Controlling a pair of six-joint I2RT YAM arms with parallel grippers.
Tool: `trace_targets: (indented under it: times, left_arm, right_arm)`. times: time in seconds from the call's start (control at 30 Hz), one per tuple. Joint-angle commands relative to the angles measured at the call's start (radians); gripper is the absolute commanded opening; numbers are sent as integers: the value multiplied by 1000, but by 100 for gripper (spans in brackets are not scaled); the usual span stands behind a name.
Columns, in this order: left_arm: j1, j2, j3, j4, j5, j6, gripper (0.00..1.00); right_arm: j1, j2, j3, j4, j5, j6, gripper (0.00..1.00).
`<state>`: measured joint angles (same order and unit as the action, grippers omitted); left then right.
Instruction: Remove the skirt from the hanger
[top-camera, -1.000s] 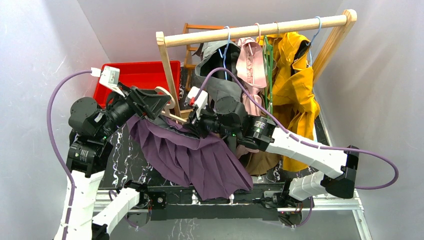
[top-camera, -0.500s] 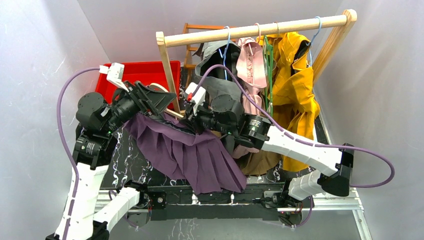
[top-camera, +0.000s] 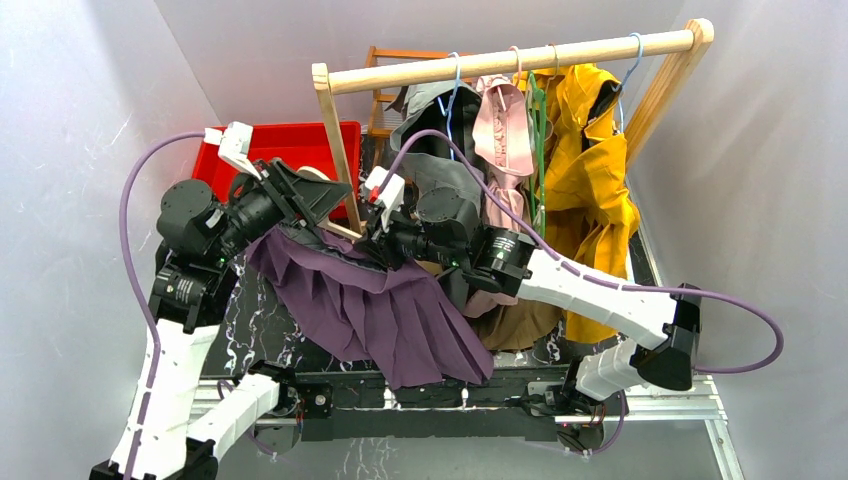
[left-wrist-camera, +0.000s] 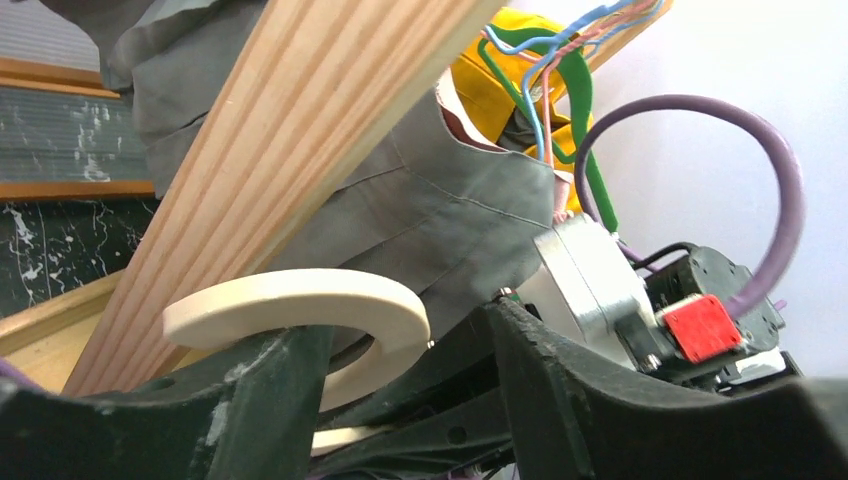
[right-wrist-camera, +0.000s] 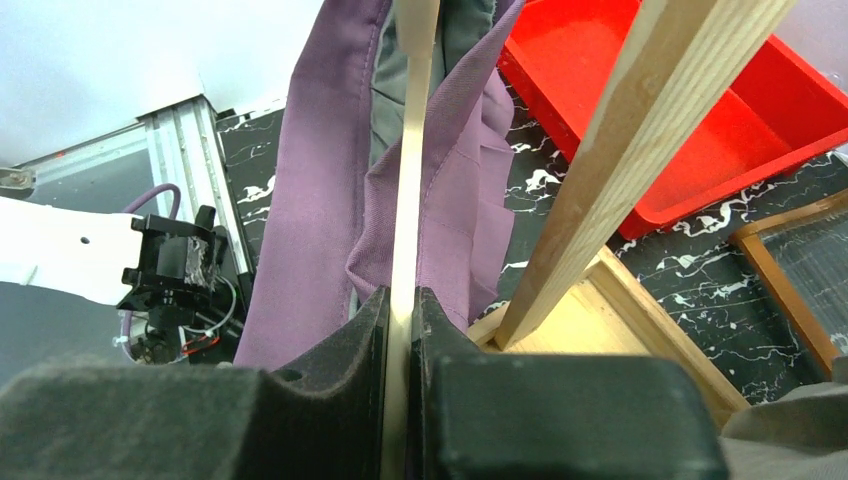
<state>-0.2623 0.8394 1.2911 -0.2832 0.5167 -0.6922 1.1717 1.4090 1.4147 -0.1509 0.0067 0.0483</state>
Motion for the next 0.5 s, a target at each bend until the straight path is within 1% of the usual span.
trace_targets:
  times: [0.0, 0.07, 0.1, 0.13, 0.2, 0.23, 0.27, 0.33, 0.37, 0.47]
  left_arm:
    - [-2, 24, 35, 28, 4, -26, 54]
    - [-2, 31, 44, 43, 9, -31, 44]
    - [-3, 32, 46, 51, 14, -31, 39]
    - [-3, 33, 49, 52, 13, -28, 33]
    - [-2, 32, 54, 36, 0, -20, 20]
    - [-3, 31, 54, 30, -9, -19, 14]
    - [-2, 30, 55, 25, -17, -19, 10]
    - [-2, 31, 58, 23, -23, -19, 6]
    - [-2, 32, 59, 22, -24, -20, 1]
    - [-2, 31, 62, 23, -24, -22, 0]
  right_arm:
    - [1, -6, 90, 187, -72, 2, 0]
    - [0, 2, 88, 179, -65, 3, 0]
    - [1, 4, 85, 174, -54, 4, 2]
    - [1, 7, 81, 170, -41, 6, 7]
    - [1, 8, 76, 162, -10, 15, 11]
    - [2, 9, 77, 154, 4, 24, 12]
    - [2, 10, 80, 148, 20, 34, 16]
    - [1, 12, 84, 145, 43, 54, 32]
    - [2, 16, 89, 145, 52, 63, 41]
    - [1, 50, 133, 128, 88, 80, 59]
